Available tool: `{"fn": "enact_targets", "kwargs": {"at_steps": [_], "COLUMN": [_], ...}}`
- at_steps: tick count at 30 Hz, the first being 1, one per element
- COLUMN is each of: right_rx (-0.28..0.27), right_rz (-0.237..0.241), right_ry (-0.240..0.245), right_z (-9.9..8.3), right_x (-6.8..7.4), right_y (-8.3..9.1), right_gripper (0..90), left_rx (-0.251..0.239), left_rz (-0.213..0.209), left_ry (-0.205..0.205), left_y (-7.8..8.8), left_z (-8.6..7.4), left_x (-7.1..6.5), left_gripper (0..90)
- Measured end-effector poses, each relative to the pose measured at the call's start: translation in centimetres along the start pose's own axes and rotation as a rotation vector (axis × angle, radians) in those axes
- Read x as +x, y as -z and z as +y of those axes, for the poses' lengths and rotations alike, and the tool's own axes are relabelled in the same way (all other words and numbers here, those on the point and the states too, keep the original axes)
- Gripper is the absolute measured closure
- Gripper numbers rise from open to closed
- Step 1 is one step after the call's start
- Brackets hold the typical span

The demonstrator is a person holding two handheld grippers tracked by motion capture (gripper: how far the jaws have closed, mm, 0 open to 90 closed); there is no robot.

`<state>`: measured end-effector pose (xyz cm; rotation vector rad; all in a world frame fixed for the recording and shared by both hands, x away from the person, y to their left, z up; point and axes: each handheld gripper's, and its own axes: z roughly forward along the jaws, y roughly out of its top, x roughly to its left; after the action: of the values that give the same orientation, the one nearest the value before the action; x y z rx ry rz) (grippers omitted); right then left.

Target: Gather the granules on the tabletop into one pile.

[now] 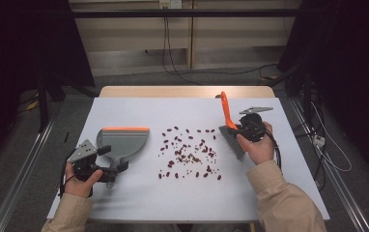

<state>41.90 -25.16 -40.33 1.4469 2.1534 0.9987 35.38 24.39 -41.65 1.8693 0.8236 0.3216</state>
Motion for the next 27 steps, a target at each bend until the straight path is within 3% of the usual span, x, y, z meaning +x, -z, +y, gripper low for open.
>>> {"fn": "enact_targets", "kwargs": {"at_steps": [12, 27], "right_rx": [0.026, 0.039], "right_rz": [0.001, 0.0], "right_ry": [0.029, 0.039], "right_z": [-0.4, -1.2], "right_x": [0.1, -0.3], "right_y": [-1.3, -0.2], "right_gripper": [69.0, 63.1], "left_rx": [0.0, 0.003], "left_rz": [-0.008, -0.008], "left_ry": [-0.001, 0.004], "left_y": [-0.1, -0.3], "left_z": [-0.1, -0.1], "left_x": [-0.3, -0.2], "left_gripper": [3.9, 3.9]}}
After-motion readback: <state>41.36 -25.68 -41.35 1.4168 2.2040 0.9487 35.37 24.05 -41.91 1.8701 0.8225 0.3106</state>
